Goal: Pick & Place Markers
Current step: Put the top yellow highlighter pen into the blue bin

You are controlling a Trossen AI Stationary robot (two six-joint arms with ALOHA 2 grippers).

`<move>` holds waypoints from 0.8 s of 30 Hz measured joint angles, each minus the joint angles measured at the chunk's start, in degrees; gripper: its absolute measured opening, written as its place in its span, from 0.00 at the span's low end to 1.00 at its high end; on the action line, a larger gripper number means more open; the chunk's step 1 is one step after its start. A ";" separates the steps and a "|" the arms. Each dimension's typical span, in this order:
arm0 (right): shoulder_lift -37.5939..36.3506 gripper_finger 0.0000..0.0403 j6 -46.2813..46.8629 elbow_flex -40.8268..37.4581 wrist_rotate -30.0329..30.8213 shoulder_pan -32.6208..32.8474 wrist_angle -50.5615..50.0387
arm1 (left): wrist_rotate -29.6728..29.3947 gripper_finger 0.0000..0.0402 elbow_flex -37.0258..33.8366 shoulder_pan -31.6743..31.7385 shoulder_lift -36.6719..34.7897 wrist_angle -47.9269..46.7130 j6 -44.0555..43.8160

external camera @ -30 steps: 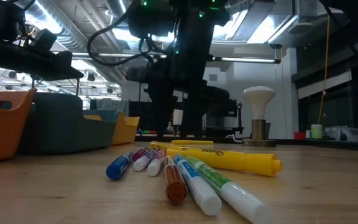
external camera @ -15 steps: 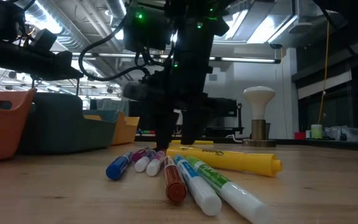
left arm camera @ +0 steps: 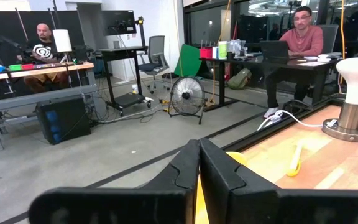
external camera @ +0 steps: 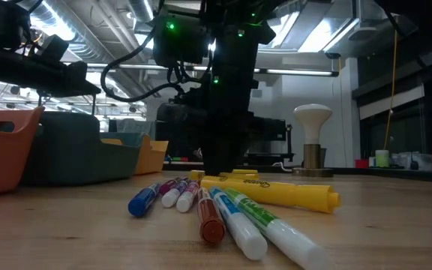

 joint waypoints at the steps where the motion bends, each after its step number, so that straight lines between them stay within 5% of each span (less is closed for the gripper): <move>1: 0.00 0.16 0.00 0.00 -0.71 -0.28 0.00 | 0.00 0.02 0.00 0.00 0.00 -0.01 0.00; 13: -0.91 0.16 -6.49 -0.17 -3.68 -1.49 -0.10 | 0.00 0.03 -0.01 -0.01 0.01 -0.01 0.00; 24: -10.92 0.16 -8.79 -0.24 -3.12 -2.97 -4.37 | 0.00 0.02 -0.01 0.00 0.00 0.00 0.00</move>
